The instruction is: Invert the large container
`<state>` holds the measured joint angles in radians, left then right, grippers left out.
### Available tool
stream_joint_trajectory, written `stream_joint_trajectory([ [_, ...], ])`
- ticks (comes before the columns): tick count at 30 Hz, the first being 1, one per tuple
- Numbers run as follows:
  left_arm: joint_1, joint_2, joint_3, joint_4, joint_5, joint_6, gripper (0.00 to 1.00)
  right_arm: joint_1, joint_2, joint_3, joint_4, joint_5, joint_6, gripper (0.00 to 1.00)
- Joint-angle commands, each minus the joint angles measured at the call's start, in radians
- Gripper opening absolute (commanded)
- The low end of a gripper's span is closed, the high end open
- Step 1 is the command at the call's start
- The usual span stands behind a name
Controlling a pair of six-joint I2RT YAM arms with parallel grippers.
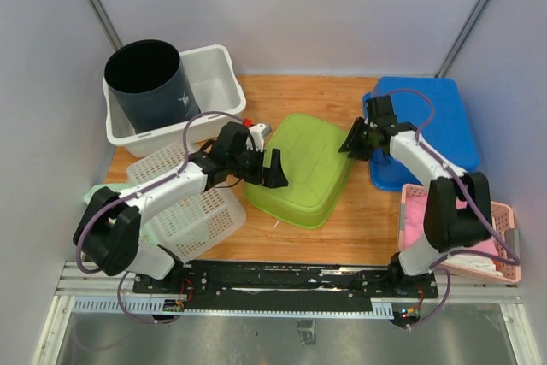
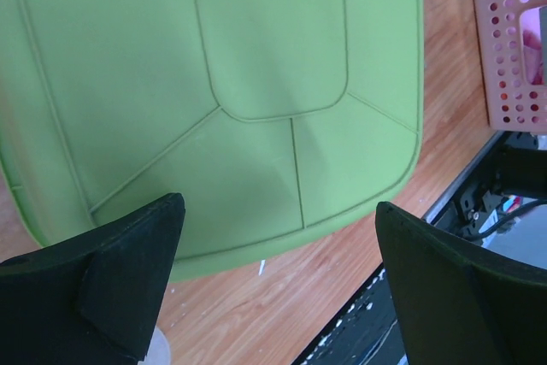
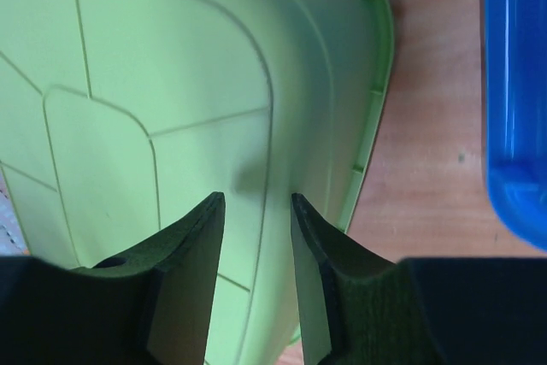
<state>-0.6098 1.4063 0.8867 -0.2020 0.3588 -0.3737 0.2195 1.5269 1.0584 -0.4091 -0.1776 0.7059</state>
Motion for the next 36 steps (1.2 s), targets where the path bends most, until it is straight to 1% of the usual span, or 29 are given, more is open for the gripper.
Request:
stream_joint_trajectory([
  [1,0.002,0.088,0.044,0.106,0.059,-0.03,0.99,-0.055,0.162,0.192,0.032,-0.017,-0.037,0.37],
  [5,0.002,0.168,0.139,0.109,0.065,-0.039,0.99,-0.068,0.304,0.374,-0.059,-0.029,-0.077,0.35],
  [8,0.002,0.169,0.192,0.089,0.045,-0.025,0.99,-0.068,0.324,0.423,-0.09,-0.023,-0.113,0.36],
  [10,0.002,0.156,0.212,0.08,0.036,-0.021,0.99,-0.068,0.309,0.432,-0.124,0.013,-0.136,0.38],
  [13,0.002,0.121,0.236,0.03,0.014,-0.015,0.99,-0.068,0.224,0.376,-0.144,0.062,-0.157,0.43],
  [15,0.002,0.075,0.226,-0.005,-0.017,-0.017,0.99,-0.064,0.128,0.286,-0.112,0.08,-0.168,0.47],
  [17,0.002,0.025,0.204,-0.061,-0.081,-0.019,0.99,-0.036,0.023,0.18,-0.079,0.072,-0.189,0.5],
  [18,0.002,-0.002,0.189,-0.09,-0.114,-0.017,0.99,-0.01,-0.03,0.126,-0.072,0.072,-0.204,0.52],
  [20,0.002,-0.055,0.143,-0.142,-0.166,-0.02,0.99,0.082,-0.139,0.036,-0.088,0.108,-0.24,0.55],
  [22,0.002,-0.115,0.083,-0.172,-0.192,-0.032,0.99,0.212,-0.222,-0.034,-0.135,0.183,-0.261,0.6],
  [25,0.002,-0.187,0.001,-0.193,-0.202,-0.062,0.99,0.369,-0.32,-0.146,-0.175,0.225,-0.222,0.65],
  [27,0.002,-0.203,-0.052,-0.181,-0.194,-0.083,0.99,0.465,-0.368,-0.192,-0.182,0.266,-0.168,0.69],
  [31,0.002,-0.163,-0.104,-0.103,-0.133,-0.12,0.99,0.612,-0.373,-0.211,-0.202,0.394,-0.112,0.71],
  [36,0.002,-0.066,-0.098,0.048,-0.034,-0.139,0.99,0.624,-0.251,-0.173,-0.222,0.454,-0.101,0.71],
])
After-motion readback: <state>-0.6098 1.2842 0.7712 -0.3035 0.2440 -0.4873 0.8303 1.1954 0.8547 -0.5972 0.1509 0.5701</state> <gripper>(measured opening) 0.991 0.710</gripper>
